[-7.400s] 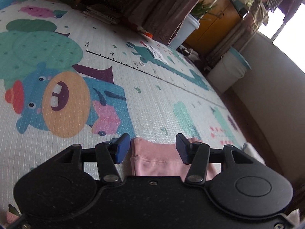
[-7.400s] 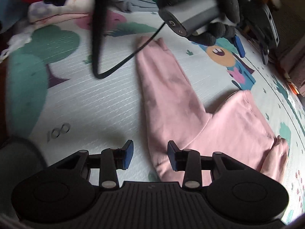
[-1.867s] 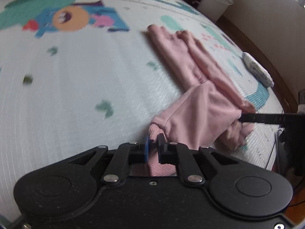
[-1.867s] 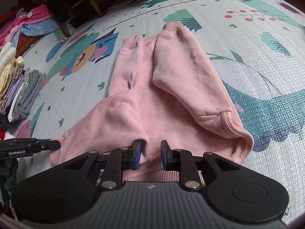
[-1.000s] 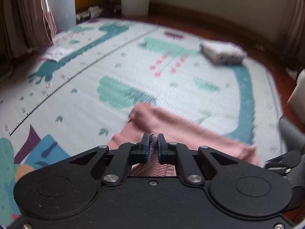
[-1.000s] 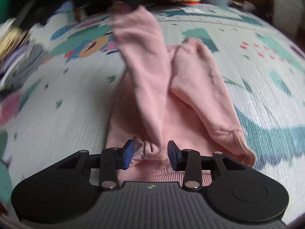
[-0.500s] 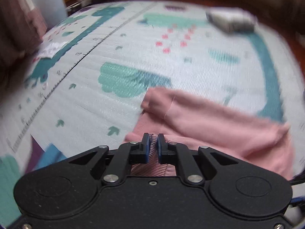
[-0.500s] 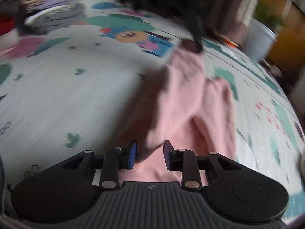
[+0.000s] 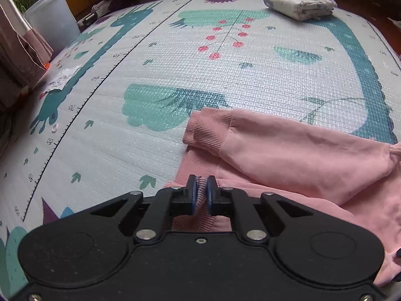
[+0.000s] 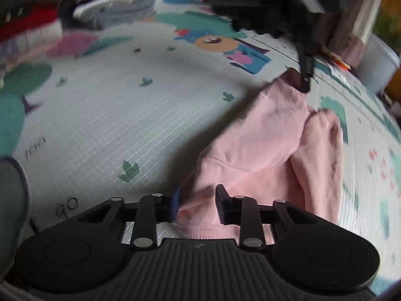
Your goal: Fold clothes
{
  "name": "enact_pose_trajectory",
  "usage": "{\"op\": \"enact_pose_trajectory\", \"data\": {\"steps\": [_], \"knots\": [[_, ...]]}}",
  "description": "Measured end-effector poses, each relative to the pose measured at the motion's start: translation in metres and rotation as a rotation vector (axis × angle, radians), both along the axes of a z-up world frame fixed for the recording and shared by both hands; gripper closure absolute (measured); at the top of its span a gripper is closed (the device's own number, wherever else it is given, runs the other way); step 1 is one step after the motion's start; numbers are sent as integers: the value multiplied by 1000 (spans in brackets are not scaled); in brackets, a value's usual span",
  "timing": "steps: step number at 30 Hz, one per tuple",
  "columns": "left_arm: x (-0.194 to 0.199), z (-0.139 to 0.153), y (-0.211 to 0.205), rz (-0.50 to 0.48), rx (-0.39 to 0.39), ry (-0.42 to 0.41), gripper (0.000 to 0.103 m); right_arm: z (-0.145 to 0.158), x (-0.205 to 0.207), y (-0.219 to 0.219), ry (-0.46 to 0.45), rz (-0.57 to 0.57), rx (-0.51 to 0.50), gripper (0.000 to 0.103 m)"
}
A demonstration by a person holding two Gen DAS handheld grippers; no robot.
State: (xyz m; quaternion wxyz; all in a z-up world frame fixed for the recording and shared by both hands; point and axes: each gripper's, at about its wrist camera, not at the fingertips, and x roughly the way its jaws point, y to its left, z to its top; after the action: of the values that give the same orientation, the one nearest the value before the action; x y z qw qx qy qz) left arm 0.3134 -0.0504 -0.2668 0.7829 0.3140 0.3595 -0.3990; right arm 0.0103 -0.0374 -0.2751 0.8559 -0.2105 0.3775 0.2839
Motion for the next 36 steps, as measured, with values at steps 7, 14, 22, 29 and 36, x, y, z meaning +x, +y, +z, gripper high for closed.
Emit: {"op": "enact_pose_trajectory", "data": {"steps": [7,14,22,29,36], "knots": [[-4,6,18,127,-117,-71,82,9,0,-28,24,-123,149,69],[-57,30,95,370,-366,-75,82,21,57,-21,-54,-161,188,70],[-62,-10,77,325,-554,-32,82,-19,104,-28,61,-95,161,68],[-33,-41,49,298,-402,-7,82,-8,93,-32,35,-46,122,68],[-28,-32,48,299,-460,-36,81,3,103,-19,-61,-22,134,59]]}}
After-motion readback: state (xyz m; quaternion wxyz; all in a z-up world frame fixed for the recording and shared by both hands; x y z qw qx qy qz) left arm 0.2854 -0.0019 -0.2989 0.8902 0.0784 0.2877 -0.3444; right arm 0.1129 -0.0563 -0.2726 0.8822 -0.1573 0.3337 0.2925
